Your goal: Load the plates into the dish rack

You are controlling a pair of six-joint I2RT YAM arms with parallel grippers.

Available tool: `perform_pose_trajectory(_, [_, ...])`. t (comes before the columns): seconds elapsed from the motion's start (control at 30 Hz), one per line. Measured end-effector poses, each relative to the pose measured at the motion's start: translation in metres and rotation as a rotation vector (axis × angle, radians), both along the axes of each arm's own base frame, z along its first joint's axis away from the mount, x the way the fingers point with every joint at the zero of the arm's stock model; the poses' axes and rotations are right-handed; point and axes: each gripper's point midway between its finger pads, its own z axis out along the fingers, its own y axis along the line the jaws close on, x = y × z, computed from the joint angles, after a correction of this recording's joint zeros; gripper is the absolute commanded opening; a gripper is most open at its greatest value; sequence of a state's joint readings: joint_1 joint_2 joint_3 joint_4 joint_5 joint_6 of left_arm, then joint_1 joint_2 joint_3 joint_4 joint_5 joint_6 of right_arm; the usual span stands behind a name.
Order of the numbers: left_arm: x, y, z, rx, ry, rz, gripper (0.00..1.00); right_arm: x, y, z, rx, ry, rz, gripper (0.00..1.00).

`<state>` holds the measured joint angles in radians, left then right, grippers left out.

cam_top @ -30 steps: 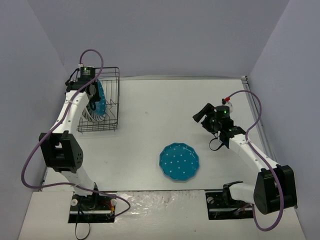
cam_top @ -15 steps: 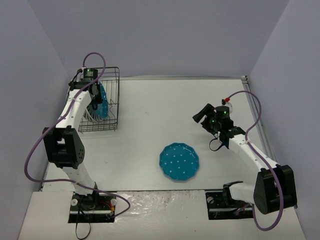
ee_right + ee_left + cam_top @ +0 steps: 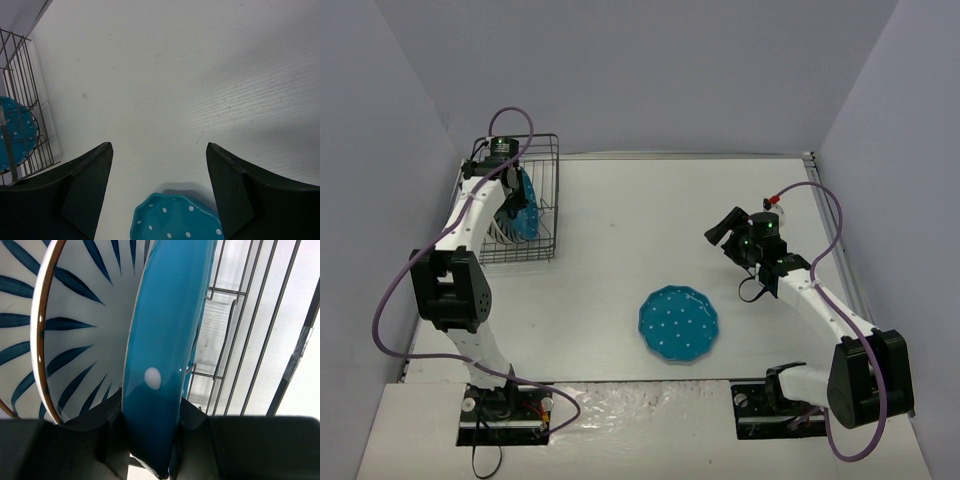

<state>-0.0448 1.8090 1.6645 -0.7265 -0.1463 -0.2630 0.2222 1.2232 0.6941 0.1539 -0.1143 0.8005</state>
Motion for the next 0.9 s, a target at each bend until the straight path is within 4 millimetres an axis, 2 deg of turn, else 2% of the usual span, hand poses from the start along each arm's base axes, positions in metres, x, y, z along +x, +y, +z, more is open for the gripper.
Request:
perform_pose_trajectory(0.33, [0.0005,-0.0001,-0.0006,-0.001,0.016,0.003,0.02,-0.0001,0.0001,-0.0003,0.003,0.001,-0.001,0.72])
perform_pose_trajectory(0.53, [0.0010,-0.0002,-0.0002,0.001,0.023,0.003,0.13,-0.0012,0.0001,-0.0022,0.003,0.004,-0.001,0.72])
perform_pose_trajectory(0.9, [0.0027,-0.0005,0.0001,0.005,0.032,0.003,0.24,-0.0011,0.0010,-0.0018,0.008,0.002,0.002,0.72])
